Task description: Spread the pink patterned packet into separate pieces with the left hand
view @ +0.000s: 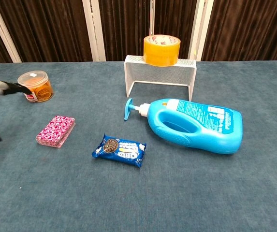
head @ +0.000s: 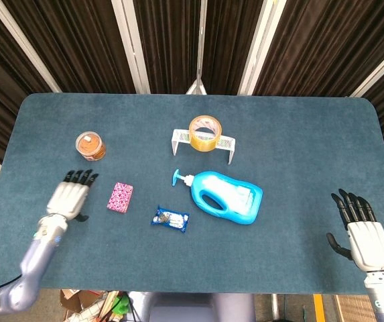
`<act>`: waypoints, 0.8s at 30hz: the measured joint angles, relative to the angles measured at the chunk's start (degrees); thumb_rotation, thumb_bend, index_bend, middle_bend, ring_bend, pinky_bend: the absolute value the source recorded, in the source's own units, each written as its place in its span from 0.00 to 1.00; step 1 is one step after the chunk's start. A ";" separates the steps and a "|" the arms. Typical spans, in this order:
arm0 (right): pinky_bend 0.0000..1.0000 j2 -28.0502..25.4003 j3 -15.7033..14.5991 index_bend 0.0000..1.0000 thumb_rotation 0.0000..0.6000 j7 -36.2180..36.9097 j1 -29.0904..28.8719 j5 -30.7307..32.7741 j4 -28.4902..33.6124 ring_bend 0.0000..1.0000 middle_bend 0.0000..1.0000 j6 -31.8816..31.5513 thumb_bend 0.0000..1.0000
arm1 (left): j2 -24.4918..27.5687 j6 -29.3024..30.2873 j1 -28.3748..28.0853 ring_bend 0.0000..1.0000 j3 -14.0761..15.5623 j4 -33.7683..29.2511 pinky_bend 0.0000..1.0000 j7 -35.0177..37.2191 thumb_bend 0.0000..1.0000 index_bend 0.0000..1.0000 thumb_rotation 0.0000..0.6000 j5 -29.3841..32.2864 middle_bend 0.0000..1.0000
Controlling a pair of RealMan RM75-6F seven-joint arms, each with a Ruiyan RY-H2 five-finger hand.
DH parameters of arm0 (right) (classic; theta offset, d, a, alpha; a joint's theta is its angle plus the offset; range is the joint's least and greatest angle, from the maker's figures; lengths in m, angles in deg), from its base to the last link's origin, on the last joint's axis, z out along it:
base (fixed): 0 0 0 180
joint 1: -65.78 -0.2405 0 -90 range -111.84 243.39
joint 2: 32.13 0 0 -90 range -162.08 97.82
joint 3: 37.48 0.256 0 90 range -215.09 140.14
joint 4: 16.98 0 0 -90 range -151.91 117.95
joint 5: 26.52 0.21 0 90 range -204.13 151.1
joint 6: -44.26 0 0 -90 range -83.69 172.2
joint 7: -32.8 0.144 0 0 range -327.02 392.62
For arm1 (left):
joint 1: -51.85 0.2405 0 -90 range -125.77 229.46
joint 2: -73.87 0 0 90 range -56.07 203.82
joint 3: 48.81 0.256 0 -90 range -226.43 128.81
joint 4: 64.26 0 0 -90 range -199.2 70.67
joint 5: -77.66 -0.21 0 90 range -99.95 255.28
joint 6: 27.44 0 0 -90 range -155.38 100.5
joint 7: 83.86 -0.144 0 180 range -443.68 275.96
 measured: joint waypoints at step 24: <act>0.09 -0.37 -0.04 0.00 1.00 1.68 -0.03 -0.01 0.09 0.00 0.00 0.06 0.36 | -15.35 0.97 -16.29 0.00 1.24 11.62 0.00 -10.14 0.38 0.35 1.00 20.00 0.00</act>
